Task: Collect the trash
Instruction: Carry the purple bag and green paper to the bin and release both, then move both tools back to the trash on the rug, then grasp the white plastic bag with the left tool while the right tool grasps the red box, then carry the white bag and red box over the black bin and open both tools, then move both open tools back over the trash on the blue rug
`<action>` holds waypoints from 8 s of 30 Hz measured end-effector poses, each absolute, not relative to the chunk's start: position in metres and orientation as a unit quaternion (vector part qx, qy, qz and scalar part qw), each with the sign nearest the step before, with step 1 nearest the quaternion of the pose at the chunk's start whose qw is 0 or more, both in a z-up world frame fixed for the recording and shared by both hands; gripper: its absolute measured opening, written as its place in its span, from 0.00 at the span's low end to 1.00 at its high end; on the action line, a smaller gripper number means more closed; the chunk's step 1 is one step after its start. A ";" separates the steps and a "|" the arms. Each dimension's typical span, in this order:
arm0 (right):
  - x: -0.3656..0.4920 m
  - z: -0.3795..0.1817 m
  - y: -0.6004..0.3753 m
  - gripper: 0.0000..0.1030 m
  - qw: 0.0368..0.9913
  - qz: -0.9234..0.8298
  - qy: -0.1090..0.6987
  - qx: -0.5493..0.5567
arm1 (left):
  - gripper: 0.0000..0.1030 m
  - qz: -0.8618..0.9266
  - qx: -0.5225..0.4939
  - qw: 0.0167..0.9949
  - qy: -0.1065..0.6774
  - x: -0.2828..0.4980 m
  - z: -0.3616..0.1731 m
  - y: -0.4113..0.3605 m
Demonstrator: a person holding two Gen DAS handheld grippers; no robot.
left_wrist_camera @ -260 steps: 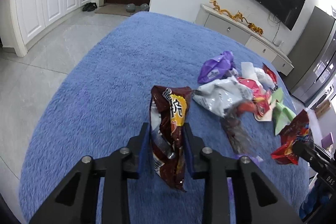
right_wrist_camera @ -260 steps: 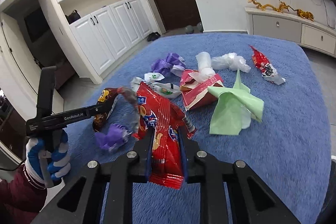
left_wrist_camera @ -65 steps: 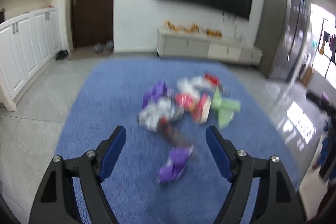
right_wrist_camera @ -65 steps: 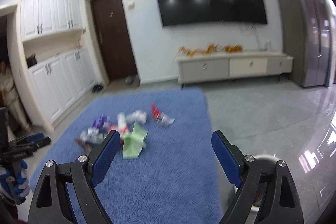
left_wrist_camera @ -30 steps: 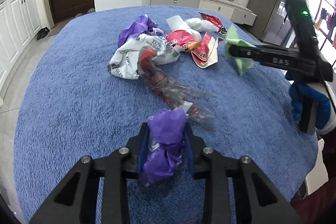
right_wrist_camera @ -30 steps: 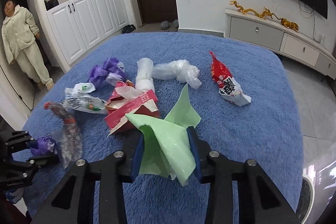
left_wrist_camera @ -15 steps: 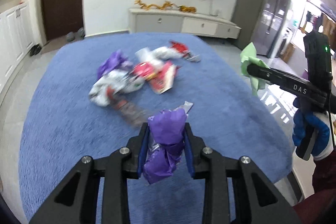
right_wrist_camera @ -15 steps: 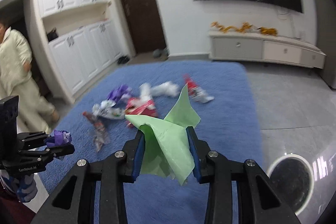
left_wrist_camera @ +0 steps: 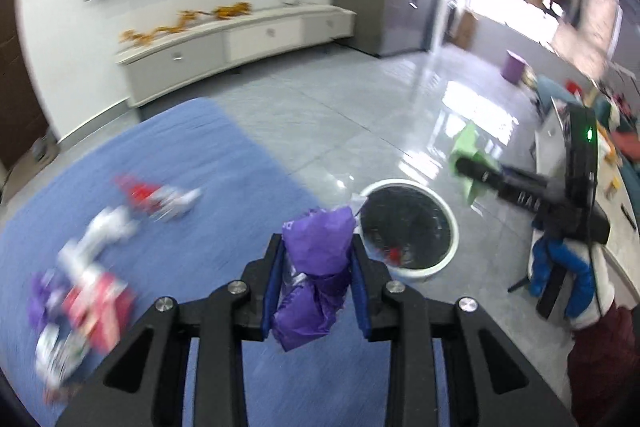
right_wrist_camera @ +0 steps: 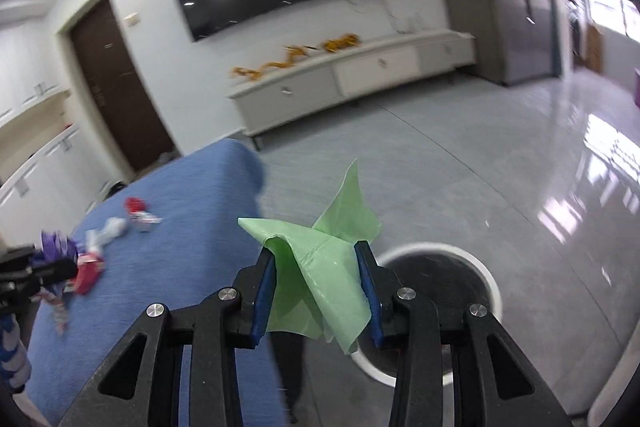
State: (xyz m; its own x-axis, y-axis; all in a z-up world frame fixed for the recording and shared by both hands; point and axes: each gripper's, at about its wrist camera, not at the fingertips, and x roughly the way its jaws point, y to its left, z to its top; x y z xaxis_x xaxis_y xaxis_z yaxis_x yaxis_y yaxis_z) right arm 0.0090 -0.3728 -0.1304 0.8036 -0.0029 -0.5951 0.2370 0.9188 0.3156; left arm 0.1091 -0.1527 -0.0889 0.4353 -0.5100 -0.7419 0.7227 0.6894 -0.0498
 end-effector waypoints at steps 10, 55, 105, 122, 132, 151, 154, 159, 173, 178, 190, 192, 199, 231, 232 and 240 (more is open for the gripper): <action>0.020 -0.213 -0.452 0.40 0.886 -0.115 0.365 0.262 | 0.29 -0.418 0.144 0.767 0.464 0.155 -0.149 -0.327; -0.066 0.051 -0.337 1.00 0.983 -0.095 0.035 0.155 | 0.61 -0.307 0.021 0.918 0.251 0.096 0.017 -0.073; 0.162 -0.143 -0.063 0.67 0.862 0.230 0.430 0.137 | 0.71 -0.170 -0.055 0.881 0.438 0.180 -0.175 0.151; 0.143 -0.142 -0.098 0.30 0.855 0.263 0.410 0.177 | 0.62 -0.178 -0.049 0.883 0.431 0.159 -0.160 0.142; 0.113 -0.129 -0.122 0.29 0.868 0.245 0.387 0.192 | 0.60 -0.180 -0.064 0.892 0.410 0.145 -0.134 0.142; 0.058 -0.082 -0.175 0.29 0.900 0.227 0.300 0.220 | 0.59 -0.212 -0.058 0.907 0.360 0.120 -0.067 0.100; 0.053 -0.080 -0.187 0.29 0.903 0.221 0.291 0.229 | 0.59 -0.225 -0.051 0.905 0.357 0.120 -0.060 0.081; 0.042 -0.073 -0.220 0.29 0.913 0.195 0.266 0.242 | 0.59 -0.260 -0.037 0.897 0.354 0.125 -0.049 0.038; -0.001 -0.110 -0.393 0.29 0.924 -0.036 0.246 0.291 | 0.60 -0.384 0.051 0.822 0.417 0.159 -0.086 -0.189; -0.011 -0.148 -0.446 0.29 0.906 -0.103 0.268 0.311 | 0.60 -0.412 0.068 0.790 0.449 0.167 -0.120 -0.270; -0.001 -0.209 -0.497 0.57 0.868 -0.169 0.314 0.346 | 0.67 -0.434 0.071 0.738 0.512 0.174 -0.180 -0.380; -0.005 -0.215 -0.502 0.57 0.864 -0.173 0.316 0.351 | 0.68 -0.434 0.071 0.736 0.514 0.173 -0.184 -0.385; -0.017 -0.214 -0.504 0.57 0.860 -0.185 0.311 0.360 | 0.72 -0.435 0.067 0.734 0.518 0.168 -0.183 -0.388; 0.010 -0.047 -0.331 0.57 0.940 -0.080 0.251 0.218 | 0.72 -0.313 0.018 0.866 0.389 0.139 -0.078 -0.067; 0.017 -0.045 -0.322 0.57 0.941 -0.071 0.255 0.210 | 0.72 -0.304 0.009 0.870 0.389 0.141 -0.080 -0.051; 0.059 -0.044 -0.266 0.57 0.945 -0.018 0.280 0.168 | 0.72 -0.229 -0.035 0.886 0.401 0.161 -0.102 0.045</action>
